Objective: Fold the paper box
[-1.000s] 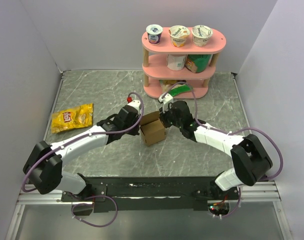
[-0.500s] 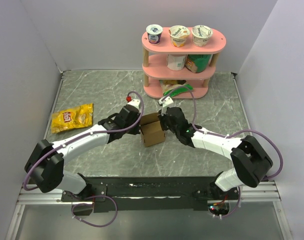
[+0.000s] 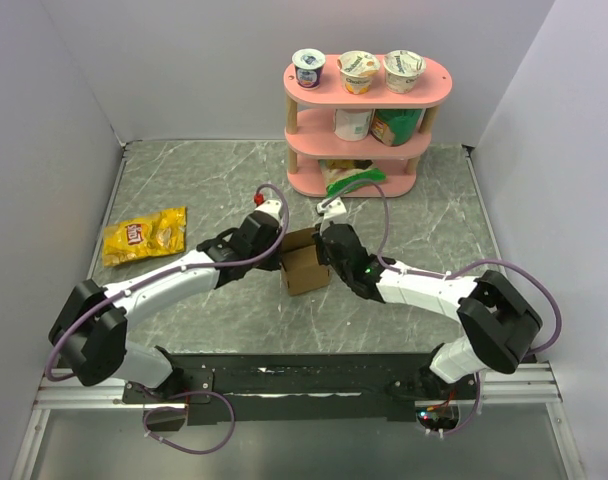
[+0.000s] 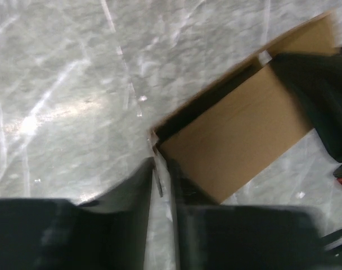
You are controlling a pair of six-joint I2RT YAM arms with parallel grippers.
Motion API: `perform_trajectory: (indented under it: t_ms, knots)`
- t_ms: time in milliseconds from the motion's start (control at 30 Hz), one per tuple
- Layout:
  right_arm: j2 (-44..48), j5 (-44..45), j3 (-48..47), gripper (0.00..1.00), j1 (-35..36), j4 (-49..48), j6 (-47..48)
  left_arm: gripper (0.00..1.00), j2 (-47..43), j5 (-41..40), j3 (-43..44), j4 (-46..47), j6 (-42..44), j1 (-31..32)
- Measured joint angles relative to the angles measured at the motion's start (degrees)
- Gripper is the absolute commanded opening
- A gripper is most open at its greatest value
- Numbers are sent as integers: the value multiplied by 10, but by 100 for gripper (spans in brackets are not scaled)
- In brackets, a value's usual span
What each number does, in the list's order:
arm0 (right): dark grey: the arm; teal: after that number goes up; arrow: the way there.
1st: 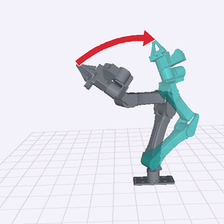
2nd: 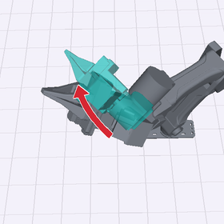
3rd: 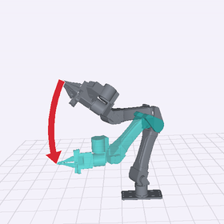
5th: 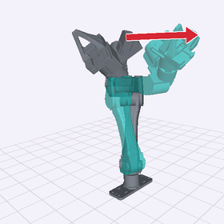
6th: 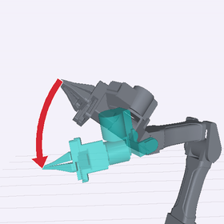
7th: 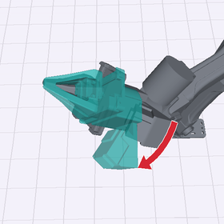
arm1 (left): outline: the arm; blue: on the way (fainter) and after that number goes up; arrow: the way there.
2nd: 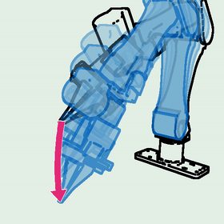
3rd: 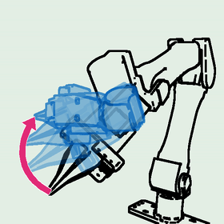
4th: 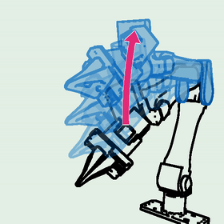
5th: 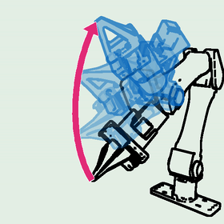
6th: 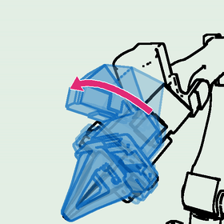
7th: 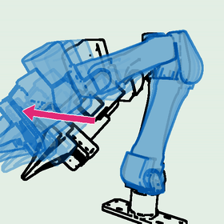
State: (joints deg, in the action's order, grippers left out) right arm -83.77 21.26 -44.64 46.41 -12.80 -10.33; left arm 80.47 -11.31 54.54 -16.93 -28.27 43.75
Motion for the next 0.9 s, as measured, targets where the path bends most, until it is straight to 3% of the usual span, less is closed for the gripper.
perform_trajectory:
  t_ms: [100,133,233,433,533,667,733,900]
  knots:
    - [0,5,11,0,9,-14,-11,53,-10,11,-9,15,2,7]
    - [0,6,15,0,12,-17,-13,64,-18,15,-14,19,2,10]
    - [1,7,26,0,17,-37,-18,79,-48,33,-35,37,5,13]
    - [6,6,39,0,22,-56,-20,92,-120,53,-64,79,9,14]
    - [9,6,42,0,22,-57,-21,97,-140,56,-66,86,12,13]
    - [9,6,42,0,22,-56,-23,95,-165,56,-76,85,11,8]
    - [9,6,42,0,22,-56,-24,83,-186,55,-90,84,9,0]
    - [9,4,42,0,22,-56,-27,75,-273,86,-158,95,-5,-97]
